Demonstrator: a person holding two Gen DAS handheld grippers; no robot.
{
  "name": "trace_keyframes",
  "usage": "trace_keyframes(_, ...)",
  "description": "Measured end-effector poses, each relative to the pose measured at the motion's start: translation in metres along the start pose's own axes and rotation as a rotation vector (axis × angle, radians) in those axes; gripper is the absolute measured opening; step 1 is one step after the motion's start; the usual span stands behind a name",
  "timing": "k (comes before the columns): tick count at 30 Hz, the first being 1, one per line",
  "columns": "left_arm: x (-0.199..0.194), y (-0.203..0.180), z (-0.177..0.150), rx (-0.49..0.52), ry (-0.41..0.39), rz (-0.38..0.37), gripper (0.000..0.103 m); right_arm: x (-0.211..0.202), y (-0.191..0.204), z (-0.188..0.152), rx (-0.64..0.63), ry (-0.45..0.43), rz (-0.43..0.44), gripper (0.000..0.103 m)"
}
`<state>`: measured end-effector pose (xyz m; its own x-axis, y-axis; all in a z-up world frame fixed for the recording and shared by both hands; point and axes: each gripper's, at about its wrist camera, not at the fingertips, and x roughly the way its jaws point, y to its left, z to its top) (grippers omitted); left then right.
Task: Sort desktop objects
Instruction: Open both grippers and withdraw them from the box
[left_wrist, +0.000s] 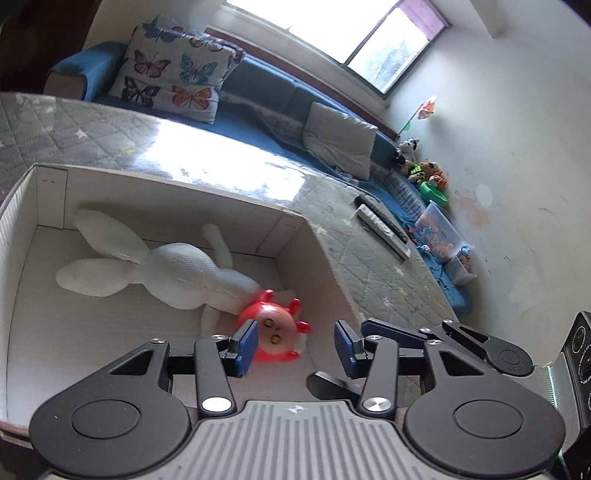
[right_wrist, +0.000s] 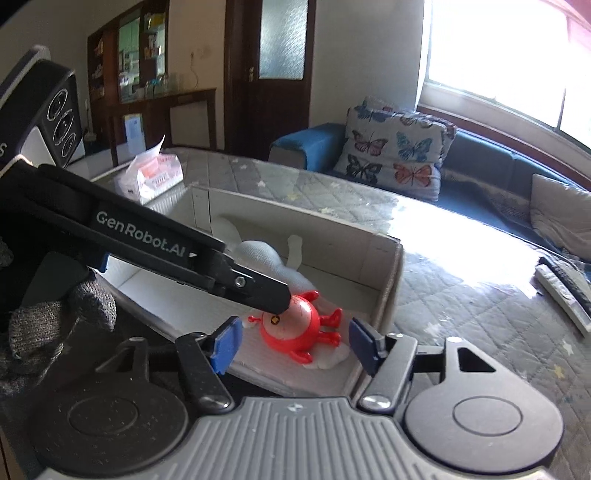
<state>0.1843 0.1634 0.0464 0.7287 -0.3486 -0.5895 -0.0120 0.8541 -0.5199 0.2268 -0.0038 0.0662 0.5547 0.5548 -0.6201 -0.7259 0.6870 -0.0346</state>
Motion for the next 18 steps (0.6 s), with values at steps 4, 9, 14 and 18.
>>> trace_keyframes(4, -0.008, -0.014, -0.013, 0.033, -0.006, -0.008, 0.048, -0.02, 0.0, -0.015, 0.02, -0.019, -0.019, 0.068)
trace_keyframes(9, -0.016, -0.028, -0.031, 0.07, -0.009, -0.009, 0.048, -0.038, 0.001, -0.037, 0.036, -0.025, -0.045, 0.068)
trace_keyframes(14, -0.026, -0.041, -0.049, 0.105, -0.022, -0.021, 0.048, -0.056, 0.004, -0.068, 0.054, -0.025, -0.084, 0.073)
trace_keyframes(18, -0.03, -0.048, -0.06, 0.119, -0.027, -0.022, 0.048, -0.064, 0.003, -0.083, 0.079, -0.022, -0.1, 0.077)
